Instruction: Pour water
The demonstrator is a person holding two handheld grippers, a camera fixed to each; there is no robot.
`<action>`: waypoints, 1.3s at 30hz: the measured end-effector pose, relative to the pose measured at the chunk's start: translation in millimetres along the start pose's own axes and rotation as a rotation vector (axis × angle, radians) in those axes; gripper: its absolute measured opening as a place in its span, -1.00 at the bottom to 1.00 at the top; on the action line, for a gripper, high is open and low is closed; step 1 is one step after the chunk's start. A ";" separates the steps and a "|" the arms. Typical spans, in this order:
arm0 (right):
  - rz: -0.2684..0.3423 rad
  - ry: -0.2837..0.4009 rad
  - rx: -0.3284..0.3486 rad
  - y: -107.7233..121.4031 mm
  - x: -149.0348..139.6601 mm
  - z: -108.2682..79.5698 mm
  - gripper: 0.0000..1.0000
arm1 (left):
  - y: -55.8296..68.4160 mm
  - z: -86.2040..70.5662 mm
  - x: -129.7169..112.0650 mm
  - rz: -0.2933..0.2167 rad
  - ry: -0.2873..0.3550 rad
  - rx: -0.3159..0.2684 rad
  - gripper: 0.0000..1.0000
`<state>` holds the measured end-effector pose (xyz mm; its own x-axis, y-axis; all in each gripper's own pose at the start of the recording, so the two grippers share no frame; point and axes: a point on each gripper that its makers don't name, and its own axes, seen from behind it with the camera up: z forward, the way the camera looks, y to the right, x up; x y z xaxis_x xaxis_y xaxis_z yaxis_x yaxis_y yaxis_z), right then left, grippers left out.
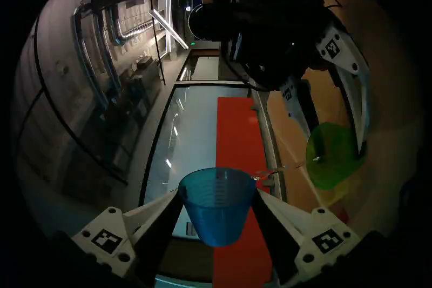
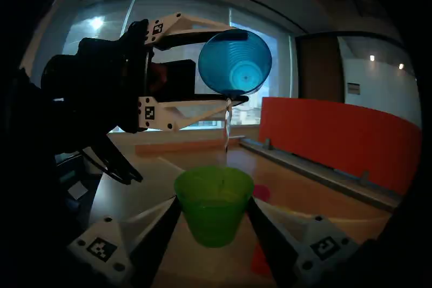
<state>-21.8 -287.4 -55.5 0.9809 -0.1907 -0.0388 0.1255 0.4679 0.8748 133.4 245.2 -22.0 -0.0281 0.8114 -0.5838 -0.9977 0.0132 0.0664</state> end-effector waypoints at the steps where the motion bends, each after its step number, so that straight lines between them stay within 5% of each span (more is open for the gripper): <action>1: 0.000 0.000 0.000 0.3 0.0 0.1 0.75 | 0.2 -0.7 0.0 0.003 -0.001 0.001 0.72; 25: -0.005 0.009 -0.008 3.6 5.2 1.3 0.75 | -3.1 -4.3 7.2 0.108 0.005 0.021 0.72; 39: -0.003 0.012 -0.011 5.0 4.1 0.6 0.75 | -4.0 -3.3 9.2 0.092 0.014 0.020 0.72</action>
<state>-17.2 -286.3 -51.0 0.9822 -0.1817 -0.0468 0.1296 0.4768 0.8694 136.9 250.7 -30.3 -0.1201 0.8013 -0.5861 -0.9895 -0.0488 0.1361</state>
